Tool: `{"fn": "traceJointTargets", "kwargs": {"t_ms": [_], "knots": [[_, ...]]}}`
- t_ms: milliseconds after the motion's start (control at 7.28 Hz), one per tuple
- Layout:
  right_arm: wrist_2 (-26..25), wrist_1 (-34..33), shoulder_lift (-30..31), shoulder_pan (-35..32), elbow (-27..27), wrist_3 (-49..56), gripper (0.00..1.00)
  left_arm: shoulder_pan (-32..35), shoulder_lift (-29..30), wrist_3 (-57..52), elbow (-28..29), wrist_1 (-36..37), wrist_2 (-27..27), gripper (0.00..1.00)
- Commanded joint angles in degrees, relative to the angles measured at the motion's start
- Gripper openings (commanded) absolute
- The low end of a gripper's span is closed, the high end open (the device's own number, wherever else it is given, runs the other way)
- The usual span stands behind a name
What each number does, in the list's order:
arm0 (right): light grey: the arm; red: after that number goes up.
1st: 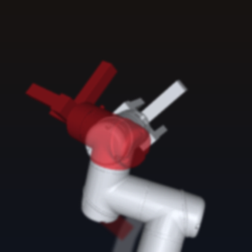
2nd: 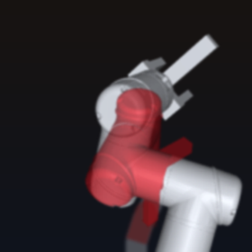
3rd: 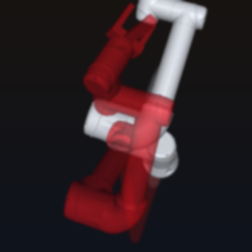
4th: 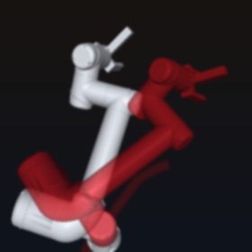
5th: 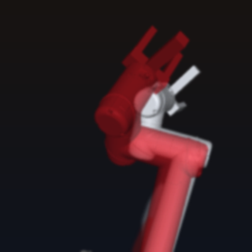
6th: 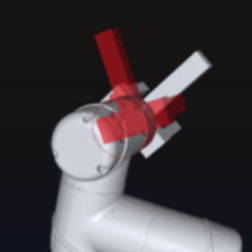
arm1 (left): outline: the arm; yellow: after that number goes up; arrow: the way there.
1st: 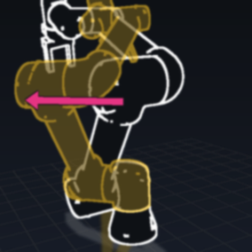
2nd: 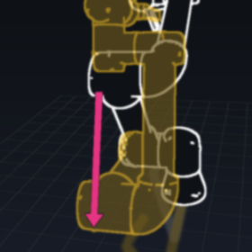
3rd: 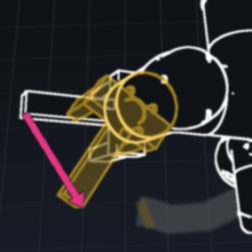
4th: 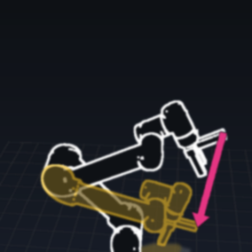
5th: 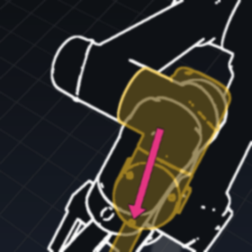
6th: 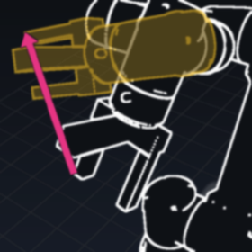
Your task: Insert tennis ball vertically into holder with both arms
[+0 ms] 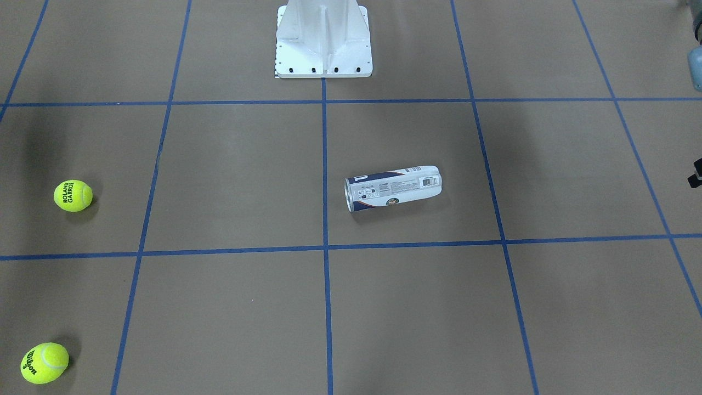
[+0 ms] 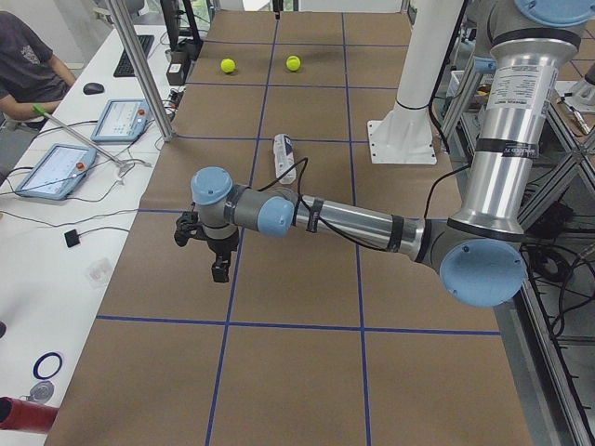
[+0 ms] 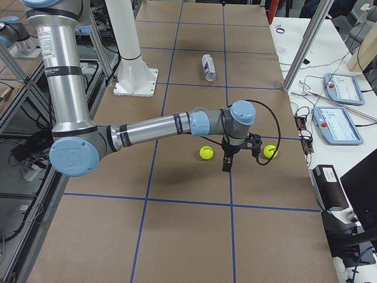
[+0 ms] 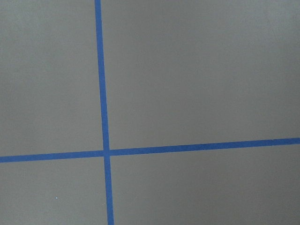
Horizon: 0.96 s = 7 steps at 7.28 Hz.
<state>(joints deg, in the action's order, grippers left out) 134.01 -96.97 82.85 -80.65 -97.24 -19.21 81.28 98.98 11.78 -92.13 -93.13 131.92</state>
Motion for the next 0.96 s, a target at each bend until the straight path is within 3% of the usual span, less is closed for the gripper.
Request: {"fn": "traceJointTargets", "kwargs": {"t_ms": [0, 824], "knots": [[-0.1, 0.0, 0.0, 0.1, -0.8, 0.0, 1.0, 0.0, -0.4, -0.1, -0.2, 0.0, -0.7, 1.0], [-1.2, 0.0, 1.3, 0.1, -0.1, 3.1, 1.0, 0.0, -1.8, 0.4, -0.2, -0.1, -0.2, 1.0]]}}
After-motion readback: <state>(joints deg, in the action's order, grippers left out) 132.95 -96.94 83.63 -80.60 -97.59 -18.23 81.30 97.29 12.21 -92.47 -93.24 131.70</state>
